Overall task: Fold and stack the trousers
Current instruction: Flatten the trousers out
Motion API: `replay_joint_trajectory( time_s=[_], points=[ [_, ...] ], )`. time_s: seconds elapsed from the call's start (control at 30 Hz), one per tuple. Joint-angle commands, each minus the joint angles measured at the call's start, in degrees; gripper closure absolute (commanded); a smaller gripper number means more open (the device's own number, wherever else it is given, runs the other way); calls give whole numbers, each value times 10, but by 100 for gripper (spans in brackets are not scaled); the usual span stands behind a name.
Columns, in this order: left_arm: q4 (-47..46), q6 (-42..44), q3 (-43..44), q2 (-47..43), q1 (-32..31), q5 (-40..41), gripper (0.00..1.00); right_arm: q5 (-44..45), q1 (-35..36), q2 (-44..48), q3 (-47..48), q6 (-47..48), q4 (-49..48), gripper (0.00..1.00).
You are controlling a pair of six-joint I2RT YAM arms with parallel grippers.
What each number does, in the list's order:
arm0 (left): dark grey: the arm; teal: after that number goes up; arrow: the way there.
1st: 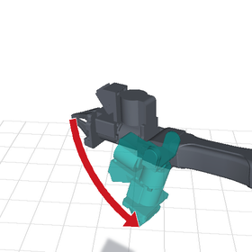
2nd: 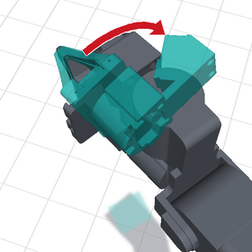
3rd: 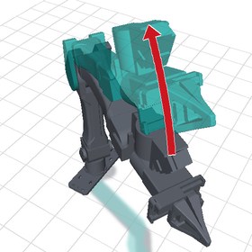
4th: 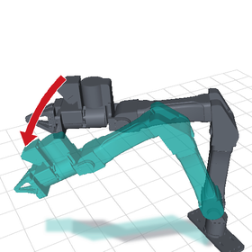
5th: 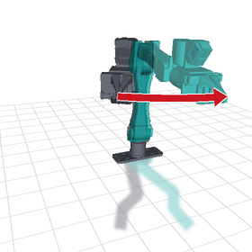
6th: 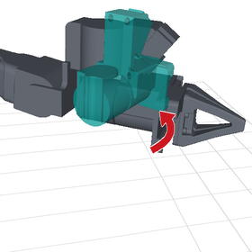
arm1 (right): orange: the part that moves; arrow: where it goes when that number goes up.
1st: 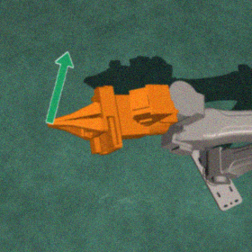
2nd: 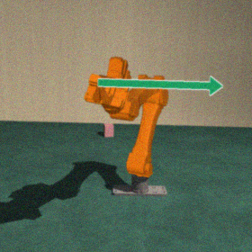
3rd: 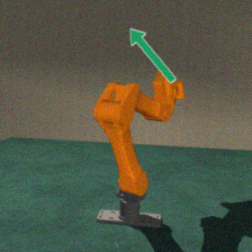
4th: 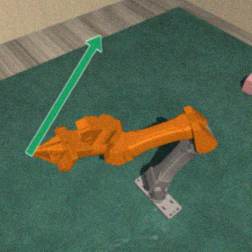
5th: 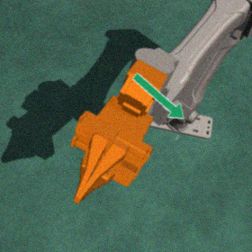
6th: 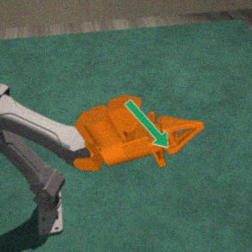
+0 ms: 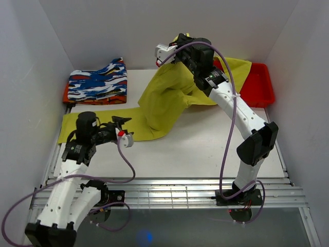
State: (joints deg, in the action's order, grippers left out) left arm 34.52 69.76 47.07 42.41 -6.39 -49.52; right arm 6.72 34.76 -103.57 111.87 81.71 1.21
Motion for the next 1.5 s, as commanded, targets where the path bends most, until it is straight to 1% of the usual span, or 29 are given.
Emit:
replay_joint_trajectory(
  time_s=[0.0, 0.03, 0.07, 0.17, 0.3, 0.33, 0.4, 0.43, 0.47, 0.5, 0.57, 0.67, 0.7, 0.73, 0.8, 0.83, 0.9, 0.93, 1.0, 1.03, 1.07, 1.1, 1.13, 1.17, 1.2, 1.3, 1.4, 1.43, 1.47],
  points=[
    [-127, -60, -2, 104, -138, 202, 32, 17, 2, 28, 33, -26, -46, 92],
    [-131, -80, 16, 133, -171, 234, 32, 20, 2, 35, 26, -26, -55, 92],
    [-131, -138, 60, 184, -175, 231, 33, 23, 2, 39, 20, -25, -55, 92],
    [-132, -199, 95, 223, -171, 203, 34, 24, 1, 64, 8, -25, -31, 92],
    [-152, -251, 56, 189, -95, 143, 34, 24, -8, 157, -55, -23, 59, 92],
    [-139, -260, 54, 180, -41, 126, 34, 21, -21, 211, -107, -23, 75, 92],
    [-126, -274, 52, 176, 11, 90, 34, 15, -36, 269, -168, -16, 122, 92],
    [-115, -286, 53, 176, 49, 84, 34, 11, -53, 328, -201, -5, 135, 92],
    [-110, -287, 53, 177, 62, 77, 34, 10, -63, 359, -263, -2, 143, 92],
    [-106, -289, 55, 179, 87, 67, 34, 11, -79, 411, -289, 1, 167, 92],
    [-113, -315, 60, 189, 90, 65, 34, 18, -91, 466, -363, 14, 181, 92],
    [-113, -353, 104, 236, 87, 16, 30, 51, -97, 570, -416, 17, 266, 92],
    [-115, -365, 118, 252, 78, 17, 29, 63, -97, 597, -457, 17, 298, 92],
    [-120, -373, 132, 267, 36, 53, 29, 77, -97, 653, -483, 18, 342, 92],
    [-125, -372, 166, 313, -3, 94, 26, 96, -97, 708, -551, 16, 391, 92],
    [-145, -373, 173, 325, -33, 120, 26, 95, -97, 756, -570, 10, 445, 92],
    [-167, -402, 195, 368, -65, 137, 26, 100, -97, 793, -613, -7, 492, 92],
    [-162, -412, 209, 389, -75, 143, 26, 104, -96, 822, -659, -9, 504, 92],
    [-136, -441, 256, 448, -90, 145, 27, 102, -97, 837, -698, -3, 535, 85],
    [-132, -449, 267, 463, -94, 144, 28, 101, -97, 834, -701, -3, 535, 79],
    [-132, -457, 273, 475, -97, 144, 28, 90, -97, 828, -698, -7, 543, 69],
    [-143, -474, 276, 482, -103, 143, 28, 81, -97, 810, -689, -19, 551, 40],
    [-149, -483, 277, 492, -106, 142, 28, 69, -97, 799, -677, -24, 565, 27],
    [-154, -491, 280, 497, -109, 146, 28, 52, -97, 786, -646, -30, 590, 4],
    [-165, -498, 289, 502, -118, 150, 28, 51, -97, 767, -635, -37, 592, 10],
    [-170, -507, 327, 543, -150, 189, 27, 48, -97, 739, -592, -54, 586, 10],
    [-134, -546, 454, 643, -166, 201, 28, 30, -97, 698, -528, -100, 570, 10],
    [-126, -567, 531, 673, -166, 196, 28, 31, -97, 687, -513, -111, 561, 10],
    [-121, -614, 567, 726, -168, 189, 29, 36, -96, 676, -501, -138, 550, 10]
  ],
)
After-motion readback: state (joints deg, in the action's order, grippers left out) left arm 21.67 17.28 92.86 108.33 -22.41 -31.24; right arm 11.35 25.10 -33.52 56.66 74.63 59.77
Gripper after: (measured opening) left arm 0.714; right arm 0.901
